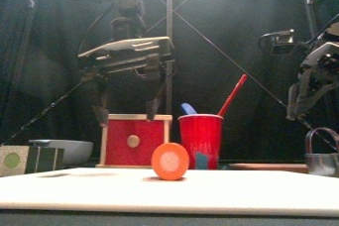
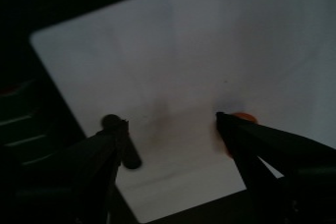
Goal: Grab carrot bottom
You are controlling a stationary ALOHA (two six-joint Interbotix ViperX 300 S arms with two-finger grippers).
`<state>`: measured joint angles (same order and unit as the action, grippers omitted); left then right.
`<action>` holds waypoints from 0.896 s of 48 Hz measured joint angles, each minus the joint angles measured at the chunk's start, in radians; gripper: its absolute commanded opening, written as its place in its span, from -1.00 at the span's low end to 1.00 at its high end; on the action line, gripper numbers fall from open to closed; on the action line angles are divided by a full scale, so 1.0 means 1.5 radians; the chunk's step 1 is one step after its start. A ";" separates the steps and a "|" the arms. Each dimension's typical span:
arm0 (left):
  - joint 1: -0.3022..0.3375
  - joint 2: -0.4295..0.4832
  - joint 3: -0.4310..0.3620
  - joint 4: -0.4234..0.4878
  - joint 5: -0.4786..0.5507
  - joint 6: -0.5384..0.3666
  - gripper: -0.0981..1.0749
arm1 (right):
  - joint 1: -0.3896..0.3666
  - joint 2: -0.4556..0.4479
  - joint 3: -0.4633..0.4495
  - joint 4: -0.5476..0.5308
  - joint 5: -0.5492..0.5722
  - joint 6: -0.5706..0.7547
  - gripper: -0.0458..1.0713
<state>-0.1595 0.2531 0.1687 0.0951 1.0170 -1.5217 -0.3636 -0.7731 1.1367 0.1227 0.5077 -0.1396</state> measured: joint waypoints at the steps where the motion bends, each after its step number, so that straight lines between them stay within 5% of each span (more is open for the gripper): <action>1: -0.003 0.006 -0.005 -0.001 -0.003 -0.005 0.91 | 0.000 0.001 0.000 -0.001 -0.001 0.000 0.59; 15: -0.037 0.096 -0.092 -0.008 -0.027 -0.035 0.91 | -0.015 0.000 0.007 -0.002 0.000 0.000 0.59; 27: -0.036 0.120 -0.093 -0.009 -0.027 -0.043 0.88 | -0.016 -0.007 0.014 -0.001 0.003 0.000 0.59; 43: -0.037 0.143 -0.093 -0.010 -0.027 -0.055 0.52 | -0.016 -0.011 0.014 0.001 0.003 0.000 0.59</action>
<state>-0.2148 0.4679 0.0291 0.0798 0.9771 -1.6045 -0.3881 -0.7900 1.1582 0.1243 0.5123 -0.1396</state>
